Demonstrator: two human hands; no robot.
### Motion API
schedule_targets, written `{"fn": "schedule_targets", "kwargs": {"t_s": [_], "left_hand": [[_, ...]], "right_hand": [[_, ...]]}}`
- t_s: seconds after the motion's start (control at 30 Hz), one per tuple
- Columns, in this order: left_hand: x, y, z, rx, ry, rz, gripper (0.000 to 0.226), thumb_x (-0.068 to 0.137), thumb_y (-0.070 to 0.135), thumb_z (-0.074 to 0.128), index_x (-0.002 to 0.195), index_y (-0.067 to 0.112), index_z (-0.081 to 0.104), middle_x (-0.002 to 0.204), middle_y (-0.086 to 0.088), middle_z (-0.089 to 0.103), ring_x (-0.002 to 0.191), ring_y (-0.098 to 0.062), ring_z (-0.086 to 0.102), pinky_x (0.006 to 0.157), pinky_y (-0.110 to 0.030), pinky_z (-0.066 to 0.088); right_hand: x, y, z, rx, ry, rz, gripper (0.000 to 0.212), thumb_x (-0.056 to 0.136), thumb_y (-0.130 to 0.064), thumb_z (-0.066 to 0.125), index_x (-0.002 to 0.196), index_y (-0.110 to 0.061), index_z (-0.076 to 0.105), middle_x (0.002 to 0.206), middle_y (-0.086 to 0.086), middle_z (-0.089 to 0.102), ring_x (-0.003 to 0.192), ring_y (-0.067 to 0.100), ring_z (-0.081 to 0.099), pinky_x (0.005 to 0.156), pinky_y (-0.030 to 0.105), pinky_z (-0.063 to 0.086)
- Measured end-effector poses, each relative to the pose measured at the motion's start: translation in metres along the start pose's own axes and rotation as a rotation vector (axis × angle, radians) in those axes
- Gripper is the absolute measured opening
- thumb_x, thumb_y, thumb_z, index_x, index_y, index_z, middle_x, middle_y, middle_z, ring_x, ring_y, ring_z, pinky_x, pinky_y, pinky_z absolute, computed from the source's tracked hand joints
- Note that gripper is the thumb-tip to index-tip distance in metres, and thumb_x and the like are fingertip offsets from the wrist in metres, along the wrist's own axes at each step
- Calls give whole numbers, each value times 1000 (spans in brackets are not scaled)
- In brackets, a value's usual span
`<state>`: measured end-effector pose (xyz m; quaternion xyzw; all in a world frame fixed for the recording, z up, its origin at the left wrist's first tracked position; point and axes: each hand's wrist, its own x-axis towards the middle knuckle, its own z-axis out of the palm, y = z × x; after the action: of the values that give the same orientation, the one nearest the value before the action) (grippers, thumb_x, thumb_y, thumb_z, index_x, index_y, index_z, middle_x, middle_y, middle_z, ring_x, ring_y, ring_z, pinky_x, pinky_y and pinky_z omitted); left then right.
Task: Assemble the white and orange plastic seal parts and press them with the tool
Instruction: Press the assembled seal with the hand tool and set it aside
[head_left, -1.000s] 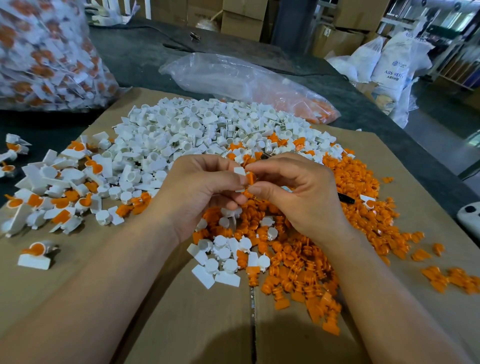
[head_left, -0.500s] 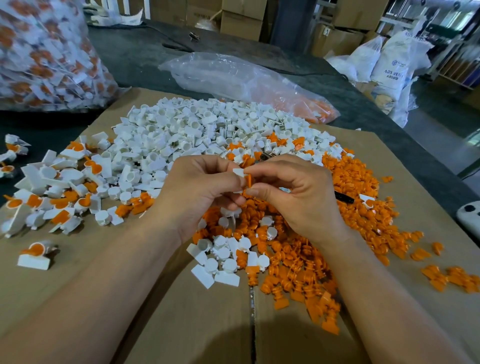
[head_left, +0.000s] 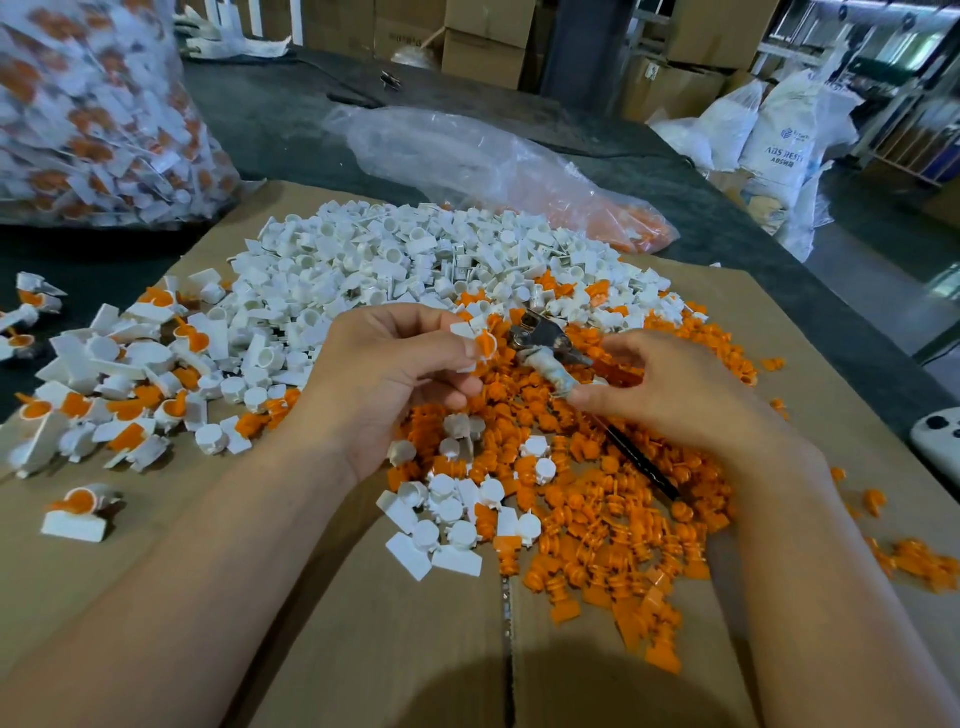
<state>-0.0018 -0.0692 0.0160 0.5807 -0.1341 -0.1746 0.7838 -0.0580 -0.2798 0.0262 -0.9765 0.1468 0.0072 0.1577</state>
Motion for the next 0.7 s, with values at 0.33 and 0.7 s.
{"fn": "schedule_targets", "kwargs": {"t_s": [0.33,0.7], "left_hand": [[1,-2,0,-2,-9,-1,12,73,-9,63,70,3,59,49,-2,60,42,-11,59,39,-16,45],[4,-4,-2,-46,13,14,14,75,-8,62,68,4,59,49,-1,60,43,-11,59,41,-16,46]], "right_hand": [[4,-3,10,-176,-59,43,85,64,-67,62,131,-18,43,123,4,46,109,19,42,77,29,34],[-3,-13,3,-88,163,17,40,68,-36,68,102,-14,64,84,-1,56,65,6,40,57,18,35]]}}
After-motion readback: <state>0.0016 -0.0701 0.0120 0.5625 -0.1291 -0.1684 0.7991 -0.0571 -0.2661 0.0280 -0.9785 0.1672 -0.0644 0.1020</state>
